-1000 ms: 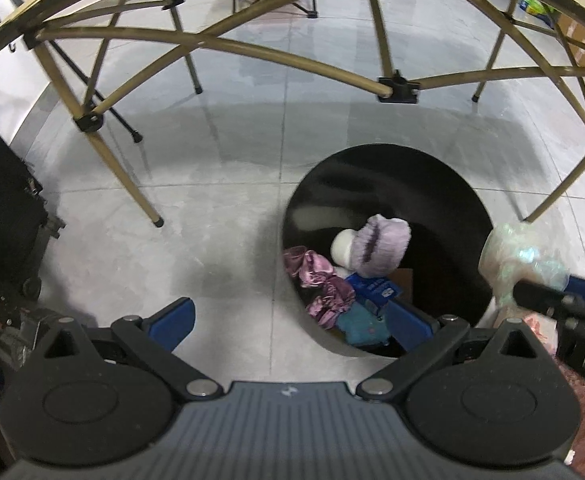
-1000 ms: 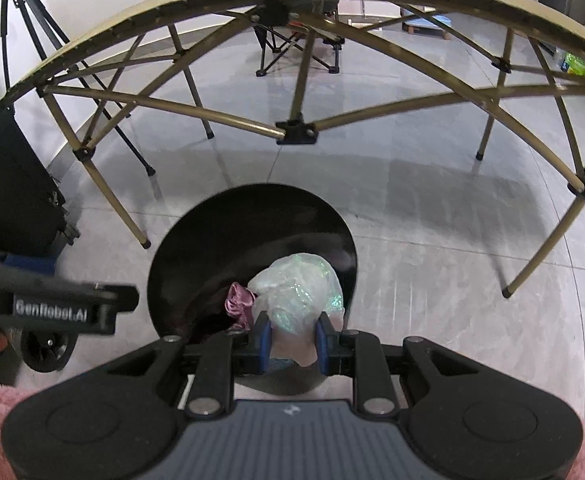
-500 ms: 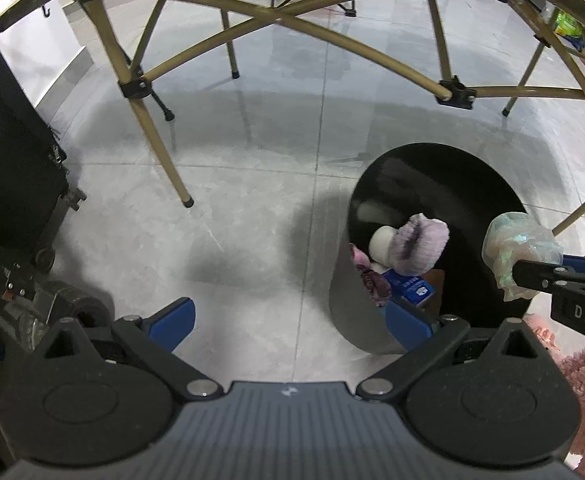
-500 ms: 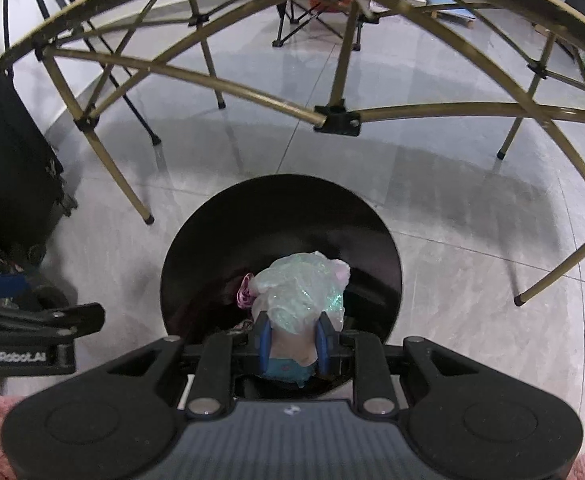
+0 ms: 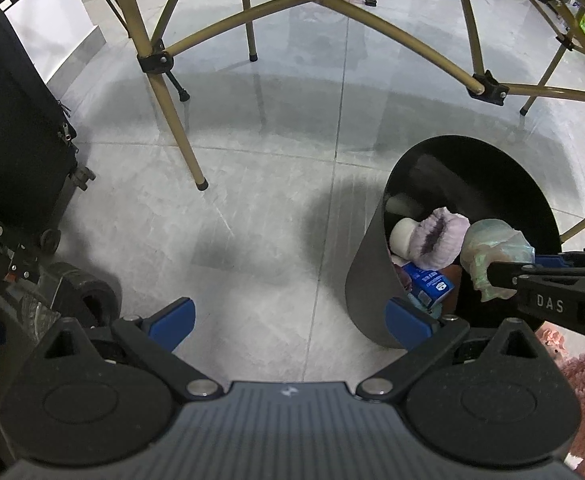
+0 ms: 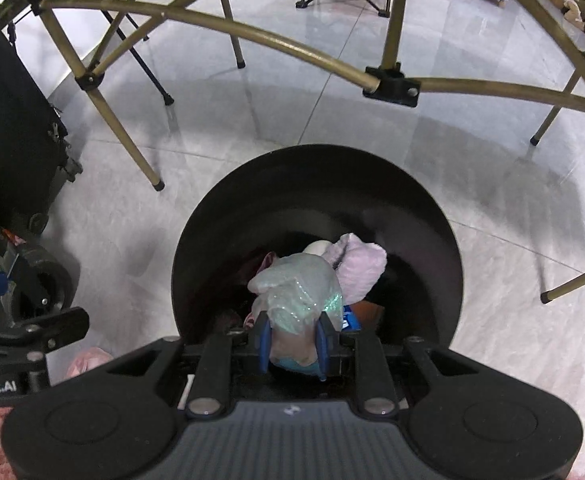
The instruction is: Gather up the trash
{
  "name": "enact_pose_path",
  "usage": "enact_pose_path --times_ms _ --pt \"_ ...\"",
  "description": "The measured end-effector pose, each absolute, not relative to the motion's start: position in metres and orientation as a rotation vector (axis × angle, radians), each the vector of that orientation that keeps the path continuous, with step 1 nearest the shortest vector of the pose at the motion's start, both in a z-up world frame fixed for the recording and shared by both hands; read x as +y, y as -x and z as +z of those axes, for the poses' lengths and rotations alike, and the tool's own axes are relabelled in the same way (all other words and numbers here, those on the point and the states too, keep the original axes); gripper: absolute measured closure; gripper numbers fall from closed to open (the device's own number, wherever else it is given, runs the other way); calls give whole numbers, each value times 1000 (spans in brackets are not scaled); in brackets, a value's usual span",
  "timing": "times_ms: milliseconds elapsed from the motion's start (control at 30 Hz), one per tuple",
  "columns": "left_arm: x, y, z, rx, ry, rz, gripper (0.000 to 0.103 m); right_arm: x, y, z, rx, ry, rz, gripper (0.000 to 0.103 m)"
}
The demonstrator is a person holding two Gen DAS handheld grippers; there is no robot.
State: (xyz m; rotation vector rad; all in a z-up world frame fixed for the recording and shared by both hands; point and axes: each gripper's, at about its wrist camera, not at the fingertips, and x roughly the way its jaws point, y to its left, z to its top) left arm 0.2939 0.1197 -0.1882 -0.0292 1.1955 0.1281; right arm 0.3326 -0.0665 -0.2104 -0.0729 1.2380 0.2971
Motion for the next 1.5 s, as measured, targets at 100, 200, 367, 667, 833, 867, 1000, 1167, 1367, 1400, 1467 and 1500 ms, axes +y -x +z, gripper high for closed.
enact_pose_path --times_ms 100,200,367,667,833,867,1000,1167,1367,1400,1467,1500 --pt "121 -295 -191 1203 31 132 0 -63 -335 -215 1245 72 303 81" --pt "123 -294 -192 1209 32 135 0 -60 -338 -218 1249 79 304 81" --pt "125 -293 -194 1214 33 135 0 -56 -338 -218 1250 85 312 77" --pt "125 -293 -193 1212 34 135 0 -58 -342 -216 1228 94 269 1" --pt "125 -293 -192 1212 32 133 0 -61 -343 -218 1225 90 254 0" --pt "125 -293 -192 1212 32 133 0 -61 -342 -219 1225 90 254 0" --pt "125 -292 -192 1211 32 133 0 -61 -341 -220 1226 97 252 0" --pt "124 -292 -190 1205 32 131 0 -62 -339 -217 1217 109 245 0" --pt "118 -281 -169 1161 33 110 0 -79 -319 -187 1179 78 237 0" --pt "115 -278 -162 1146 31 102 0 -84 -314 -180 1172 67 235 0" --pt "108 -270 -147 1106 22 82 0 -96 -298 -163 1152 58 230 0" --pt "105 -265 -137 1082 18 69 0 -101 -290 -155 1141 58 230 0"
